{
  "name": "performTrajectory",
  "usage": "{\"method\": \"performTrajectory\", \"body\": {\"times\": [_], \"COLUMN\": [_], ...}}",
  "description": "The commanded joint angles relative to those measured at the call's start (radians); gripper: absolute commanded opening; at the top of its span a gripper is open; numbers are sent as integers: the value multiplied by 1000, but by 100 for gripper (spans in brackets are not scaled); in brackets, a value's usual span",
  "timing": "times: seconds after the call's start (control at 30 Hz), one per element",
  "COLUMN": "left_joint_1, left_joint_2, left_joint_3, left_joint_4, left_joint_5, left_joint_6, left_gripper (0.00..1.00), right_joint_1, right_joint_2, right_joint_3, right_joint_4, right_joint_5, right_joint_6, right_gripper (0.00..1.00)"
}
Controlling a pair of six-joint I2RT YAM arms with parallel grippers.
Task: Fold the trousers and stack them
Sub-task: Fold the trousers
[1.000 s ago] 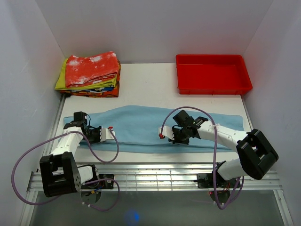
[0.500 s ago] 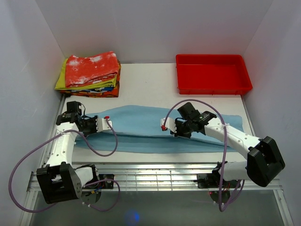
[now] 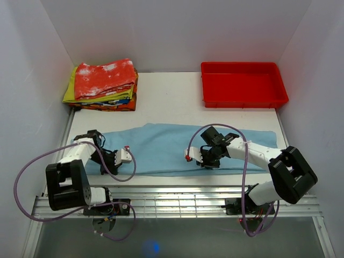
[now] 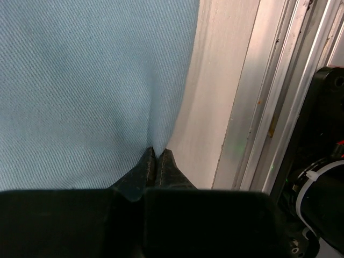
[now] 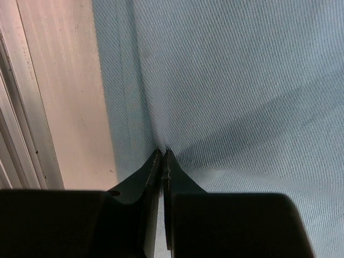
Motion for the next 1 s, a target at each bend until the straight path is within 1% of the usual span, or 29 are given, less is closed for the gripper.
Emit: {"method": "performTrajectory", "body": {"times": [0.0,0.07,0.17,0.27,0.33,0.37,0.4,0.47,0.5,0.53,0.57,0.6,0.63,0.67,0.7,0.73,0.77,0.8,0.87,0.9,0.93,0.97], "left_joint_1": [2,4,7,10,11,11,13,16,16,16,14,13,11,4,-1,-5,-12,-15,-25,-35,-45,-64], "left_joint_2": [99,172,240,291,321,328,322,286,257,186,149,112,43,10,-17,-43,-85,-97,-114,-114,-114,-108], "left_joint_3": [-12,-12,-6,34,112,141,187,210,218,226,232,239,259,272,285,301,339,359,397,399,397,391], "left_joint_4": [85,140,237,343,332,288,257,185,167,148,107,86,63,20,3,-10,-20,-24,15,50,102,207], "left_joint_5": [-86,-124,-206,-211,-183,-172,-158,-120,-105,-86,-45,-24,-5,32,49,65,90,146,202,222,218,208], "left_joint_6": [-34,-57,-110,-156,-187,-190,-187,-154,-140,-112,-97,-83,-74,-69,-72,-81,-128,-161,-247,-375,-465,-553], "left_gripper": [0,0,0,0,1,8,14,28,42,48,55,74,80,88,98,98,98,98,98,98,98,98], "right_joint_1": [-3,-3,-3,-3,-3,-3,-3,-9,-24,-37,-57,-113,-145,-185,-268,-315,-369,-485,-614,-753,-811,-869], "right_joint_2": [49,65,83,128,137,128,113,44,11,-57,-93,-130,-192,-217,-237,-263,-271,-279,-276,-267,-238,-218], "right_joint_3": [-9,-3,-9,3,25,37,43,60,84,98,112,140,155,170,201,216,229,244,252,255,256,261], "right_joint_4": [21,21,44,71,58,49,30,-3,-43,-60,-77,-108,-125,-149,-174,-224,-247,-266,-304,-318,-330,-350], "right_joint_5": [14,23,45,66,51,43,30,8,-18,-27,-39,-65,-79,-96,-115,-121,-130,-141,-151,-162,-159,-152], "right_joint_6": [-23,-24,-27,-15,-4,-1,2,19,23,31,37,36,33,28,16,10,3,-4,-10,-15,-9,3], "right_gripper": [8,8,8,8,8,8,15,30,49,58,65,74,77,77,77,76,74,70,67,65,64,60]}}
